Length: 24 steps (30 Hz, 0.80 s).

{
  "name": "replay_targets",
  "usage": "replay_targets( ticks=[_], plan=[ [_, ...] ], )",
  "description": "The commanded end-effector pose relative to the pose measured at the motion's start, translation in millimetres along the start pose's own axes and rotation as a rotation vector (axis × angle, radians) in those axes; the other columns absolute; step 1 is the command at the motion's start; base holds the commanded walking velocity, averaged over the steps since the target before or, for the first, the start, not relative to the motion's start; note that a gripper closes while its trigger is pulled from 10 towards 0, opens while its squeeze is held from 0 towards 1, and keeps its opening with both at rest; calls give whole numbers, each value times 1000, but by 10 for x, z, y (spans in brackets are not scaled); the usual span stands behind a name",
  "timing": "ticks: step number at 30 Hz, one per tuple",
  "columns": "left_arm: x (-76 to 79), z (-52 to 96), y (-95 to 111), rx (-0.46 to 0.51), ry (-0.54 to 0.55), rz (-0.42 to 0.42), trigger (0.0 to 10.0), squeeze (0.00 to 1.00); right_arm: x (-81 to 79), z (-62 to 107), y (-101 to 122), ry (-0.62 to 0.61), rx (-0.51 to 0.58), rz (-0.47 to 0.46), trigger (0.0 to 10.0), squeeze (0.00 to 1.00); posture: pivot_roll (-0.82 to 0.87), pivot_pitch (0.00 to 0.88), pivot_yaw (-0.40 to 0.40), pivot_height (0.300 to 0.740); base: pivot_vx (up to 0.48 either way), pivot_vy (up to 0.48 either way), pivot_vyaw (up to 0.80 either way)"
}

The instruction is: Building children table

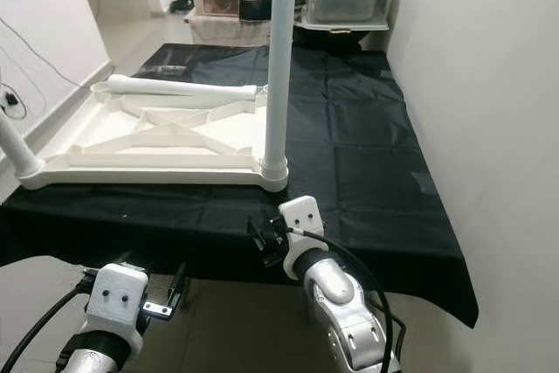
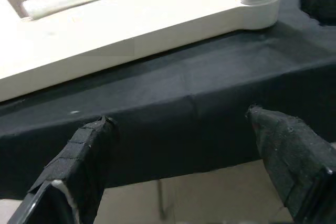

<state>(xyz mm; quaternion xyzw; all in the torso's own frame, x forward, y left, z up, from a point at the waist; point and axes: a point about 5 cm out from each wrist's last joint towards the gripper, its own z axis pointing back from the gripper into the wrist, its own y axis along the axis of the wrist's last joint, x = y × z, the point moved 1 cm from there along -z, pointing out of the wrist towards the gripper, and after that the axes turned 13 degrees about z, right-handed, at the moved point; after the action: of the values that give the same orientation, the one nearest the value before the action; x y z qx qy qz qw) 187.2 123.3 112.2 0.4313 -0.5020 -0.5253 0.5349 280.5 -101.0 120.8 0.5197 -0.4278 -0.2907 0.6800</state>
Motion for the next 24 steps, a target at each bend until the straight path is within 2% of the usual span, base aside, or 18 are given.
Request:
replay_targets(
  ticks=[1,6,14,24],
  plan=[
    [27,-25,-53,-12,-10,-1,10000,0,-55,8,0,29,8,0,10000,0,2,0,26,740,0,0,-788],
    [22,-110,-101,-14,-8,8,10000,0,-112,-44,-39,78,2,6,10000,0,-40,0,22,740,0,0,-156],
    [5,-133,-163,-27,-4,33,10000,0,-165,-52,-158,97,-37,12,10000,0,-43,0,25,740,0,0,0],
    [15,-153,-212,-28,-15,24,10000,0,-168,-72,-221,102,-63,3,10000,0,-44,0,23,740,-266,0,0]
  ],
)
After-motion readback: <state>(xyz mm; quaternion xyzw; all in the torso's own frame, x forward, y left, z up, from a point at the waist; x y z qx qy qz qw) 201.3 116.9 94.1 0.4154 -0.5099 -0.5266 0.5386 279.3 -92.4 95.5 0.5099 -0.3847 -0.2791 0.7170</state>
